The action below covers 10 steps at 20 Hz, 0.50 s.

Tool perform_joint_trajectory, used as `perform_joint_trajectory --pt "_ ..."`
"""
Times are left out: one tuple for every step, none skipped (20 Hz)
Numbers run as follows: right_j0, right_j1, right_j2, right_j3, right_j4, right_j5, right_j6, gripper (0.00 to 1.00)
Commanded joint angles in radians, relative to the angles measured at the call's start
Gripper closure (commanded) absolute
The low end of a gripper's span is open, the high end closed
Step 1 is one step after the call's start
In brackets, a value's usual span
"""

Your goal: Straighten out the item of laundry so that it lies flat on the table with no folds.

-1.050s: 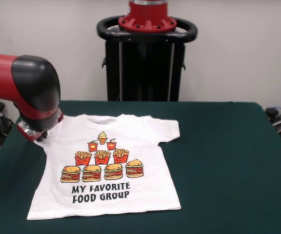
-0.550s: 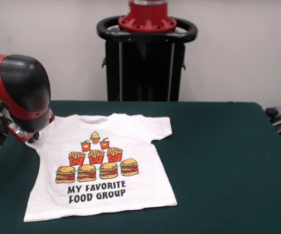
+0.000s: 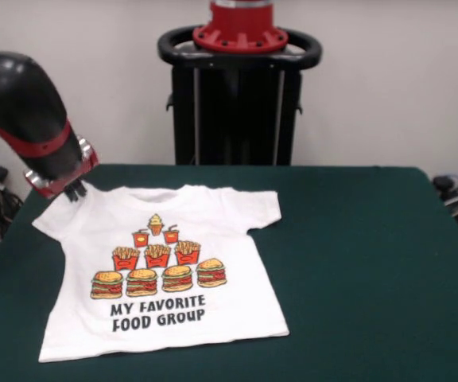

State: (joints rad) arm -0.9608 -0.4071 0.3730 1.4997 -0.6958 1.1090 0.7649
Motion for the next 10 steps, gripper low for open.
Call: perform_joint_trajectory --pt "0.045 -0.148 0.073 0.193 0.102 -0.007 0.034 1.00" --pt "0.052 -0.154 0.067 0.190 0.101 -0.001 0.036 1.00" --pt "0.054 -0.165 0.058 0.187 0.098 0.009 0.030 1.00" --pt "0.059 -0.170 0.053 0.184 0.097 0.017 0.027 1.00" --pt "0.059 -0.178 0.048 0.183 0.099 0.027 0.023 1.00" --pt "0.061 -0.179 0.045 0.181 0.101 0.030 0.023 1.00" --pt "0.062 -0.180 0.043 0.179 0.104 0.029 0.024 1.00" --pt "0.062 -0.180 0.043 0.179 0.108 0.025 0.027 1.00" --pt "0.057 -0.178 0.045 0.181 0.117 0.006 0.036 1.00" --pt "0.052 -0.177 0.049 0.184 0.123 -0.012 0.041 1.00"
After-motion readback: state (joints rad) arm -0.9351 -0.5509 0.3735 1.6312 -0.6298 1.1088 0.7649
